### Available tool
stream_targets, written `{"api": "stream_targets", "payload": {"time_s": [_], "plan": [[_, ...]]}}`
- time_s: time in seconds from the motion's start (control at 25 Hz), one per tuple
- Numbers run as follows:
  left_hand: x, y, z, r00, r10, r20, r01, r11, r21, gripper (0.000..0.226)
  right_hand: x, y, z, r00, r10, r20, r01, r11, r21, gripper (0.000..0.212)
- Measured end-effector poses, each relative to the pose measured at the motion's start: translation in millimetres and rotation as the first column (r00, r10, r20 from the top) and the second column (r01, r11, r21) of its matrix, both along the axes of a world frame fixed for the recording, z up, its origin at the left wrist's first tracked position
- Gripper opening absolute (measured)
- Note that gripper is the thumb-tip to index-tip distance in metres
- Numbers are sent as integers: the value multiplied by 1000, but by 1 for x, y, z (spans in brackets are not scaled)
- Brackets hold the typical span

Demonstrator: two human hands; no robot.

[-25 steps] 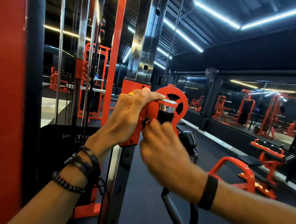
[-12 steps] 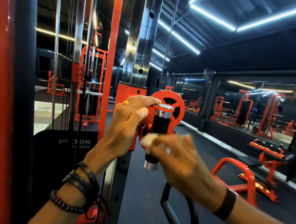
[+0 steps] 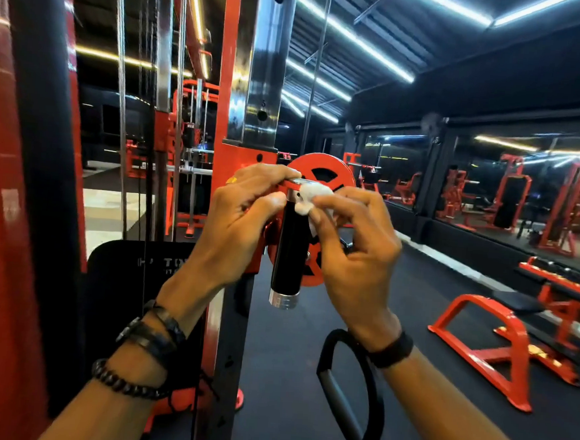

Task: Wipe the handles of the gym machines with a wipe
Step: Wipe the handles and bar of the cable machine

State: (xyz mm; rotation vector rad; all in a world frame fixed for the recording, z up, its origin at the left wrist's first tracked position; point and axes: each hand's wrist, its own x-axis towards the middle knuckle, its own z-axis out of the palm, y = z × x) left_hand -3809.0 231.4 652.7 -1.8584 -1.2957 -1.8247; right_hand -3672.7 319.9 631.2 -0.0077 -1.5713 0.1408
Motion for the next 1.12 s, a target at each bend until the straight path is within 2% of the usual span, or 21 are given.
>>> {"api": "stream_targets", "payload": {"time_s": [0.04,0.2,0.4,0.52,0.6,0.68,0.76,0.84,0.92,1.0,1.12], "plan": [[2,-1,1,1000,2,8,-2,1000,-16,34,-2,-2,-3,999,39,-20,-40,999,-33,10],[9,-4,-2,999,20,40,-18,999,-42,34,2,-16,-79,980,193,51,-177,958,-227,5],[20,2,-5,993,84,85,-79,995,-60,36,-13,15,-17,909,402,-110,-415,851,-321,8],[36,0,-11,970,224,90,-219,974,-63,41,-6,16,-70,855,515,51,-436,769,-468,10],[47,-3,-18,924,373,85,-369,928,-54,48,14,27,-95,778,621,91,-495,696,-520,9],[68,-5,-39,833,546,90,-546,837,-32,56,39,55,-93,712,702,26,-600,627,-496,8],[101,-2,-78,686,721,102,-723,691,-19,52,68,82,-88,697,709,-105,-668,590,-453,9],[145,11,-126,572,813,114,-813,580,-54,48,93,108,-101,716,660,-230,-667,548,-504,14],[185,28,-171,544,827,139,-813,561,-155,46,110,125,-121,723,603,-336,-657,452,-603,12],[217,50,-201,565,797,213,-741,603,-294,43,118,143,-141,723,580,-376,-644,368,-670,12],[230,77,-219,579,713,394,-560,700,-443,44,125,153,-166,760,562,-326,-583,368,-724,16]]}}
